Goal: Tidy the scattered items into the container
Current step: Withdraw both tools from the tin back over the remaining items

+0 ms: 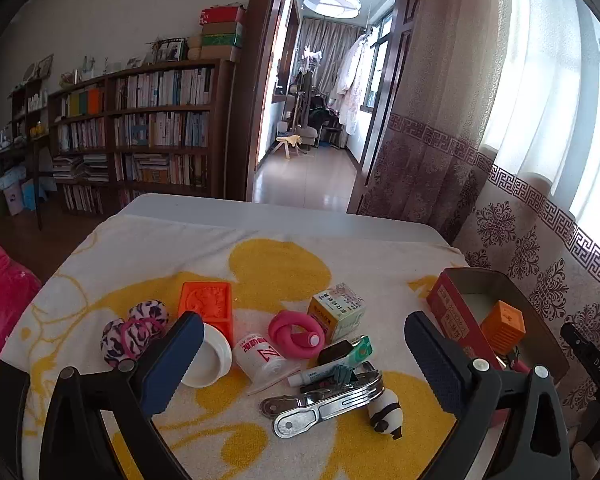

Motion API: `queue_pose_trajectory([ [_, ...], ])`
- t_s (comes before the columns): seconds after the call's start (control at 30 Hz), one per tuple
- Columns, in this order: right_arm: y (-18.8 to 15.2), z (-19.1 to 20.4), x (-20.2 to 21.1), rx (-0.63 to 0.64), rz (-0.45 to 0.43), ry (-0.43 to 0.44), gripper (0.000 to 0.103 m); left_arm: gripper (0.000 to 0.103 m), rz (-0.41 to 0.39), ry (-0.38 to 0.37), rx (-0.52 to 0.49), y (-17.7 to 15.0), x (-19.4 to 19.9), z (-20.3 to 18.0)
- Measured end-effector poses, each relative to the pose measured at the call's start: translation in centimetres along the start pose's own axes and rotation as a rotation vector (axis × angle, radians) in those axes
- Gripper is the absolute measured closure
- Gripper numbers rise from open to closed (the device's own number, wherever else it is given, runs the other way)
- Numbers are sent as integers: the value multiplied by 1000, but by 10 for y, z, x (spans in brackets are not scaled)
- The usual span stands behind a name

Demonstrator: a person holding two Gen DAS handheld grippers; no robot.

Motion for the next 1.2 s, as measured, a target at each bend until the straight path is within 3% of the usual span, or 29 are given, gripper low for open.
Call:
queue_pose_trajectory([
  [0.17,0,-2,0,-4,-4,-18,21,1,-35,88,130,-1,4,64],
  [0.33,-1,-3,-1,-2,-9,-32,21,1,-18,130,223,-10,-4,102],
  [0.47,-1,-3,1,1,-17,-34,21,1,4,116,247,-17,-9,106],
  [0.73,-6,23,10,81,-61,-29,20,1,93,88,176,-32,-32,80],
  [0.9,-26,80,13,172,70,186,19,1,130,91,135,-37,-41,70],
  [1.07,-64,160,9,352,296,456,18,1,154,88,167,-39,-45,78],
  [1.13,-80,184,1,385,392,513,18,1,156,85,185,-40,-45,83],
  [1.2,-92,199,-11,376,459,512,18,1,156,84,206,-40,-44,87],
])
Point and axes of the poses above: each gripper's, at about its wrist camera, not at the fingertips, and x roughly against the way its jaws point, z to its left, y to its top, the point moved 3 cm from there along -x, roughly the way its jaws point, and after that the axes turned 5 degrees about -y, right-handed, at the moved point
